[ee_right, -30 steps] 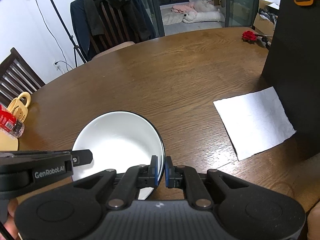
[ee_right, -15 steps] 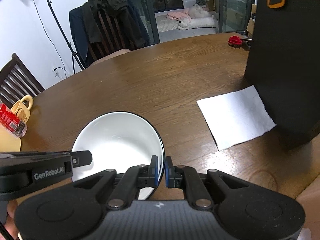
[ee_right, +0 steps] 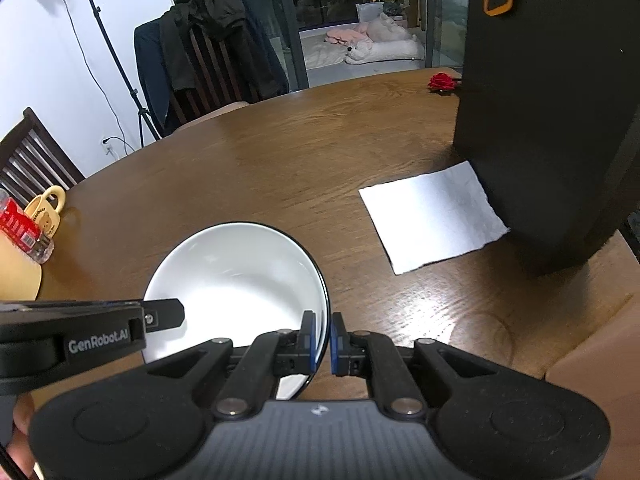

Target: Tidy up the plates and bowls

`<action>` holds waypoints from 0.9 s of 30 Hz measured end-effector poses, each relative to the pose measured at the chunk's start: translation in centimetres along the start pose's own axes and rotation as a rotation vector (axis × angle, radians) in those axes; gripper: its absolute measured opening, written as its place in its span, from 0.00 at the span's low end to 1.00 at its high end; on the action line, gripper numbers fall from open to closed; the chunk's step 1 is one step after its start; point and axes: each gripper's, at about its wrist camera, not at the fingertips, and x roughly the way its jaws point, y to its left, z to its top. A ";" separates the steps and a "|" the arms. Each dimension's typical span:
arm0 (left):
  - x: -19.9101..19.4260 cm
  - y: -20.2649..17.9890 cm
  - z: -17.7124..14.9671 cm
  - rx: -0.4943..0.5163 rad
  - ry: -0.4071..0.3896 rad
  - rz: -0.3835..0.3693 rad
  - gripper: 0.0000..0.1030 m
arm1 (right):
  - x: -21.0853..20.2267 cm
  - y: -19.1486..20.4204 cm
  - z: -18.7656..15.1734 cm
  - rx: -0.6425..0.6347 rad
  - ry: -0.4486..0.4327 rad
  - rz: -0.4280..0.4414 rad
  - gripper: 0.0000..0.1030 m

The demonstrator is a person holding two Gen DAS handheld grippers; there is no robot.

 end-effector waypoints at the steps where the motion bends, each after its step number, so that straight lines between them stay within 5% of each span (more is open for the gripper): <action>1: -0.1 -0.2 -0.2 0.001 0.000 -0.001 0.06 | -0.2 -0.2 -0.2 0.001 -0.001 -0.001 0.07; 27: -2.6 -4.5 -4.1 -0.003 -0.013 0.008 0.06 | -3.3 -3.9 -3.3 -0.009 -0.016 0.002 0.07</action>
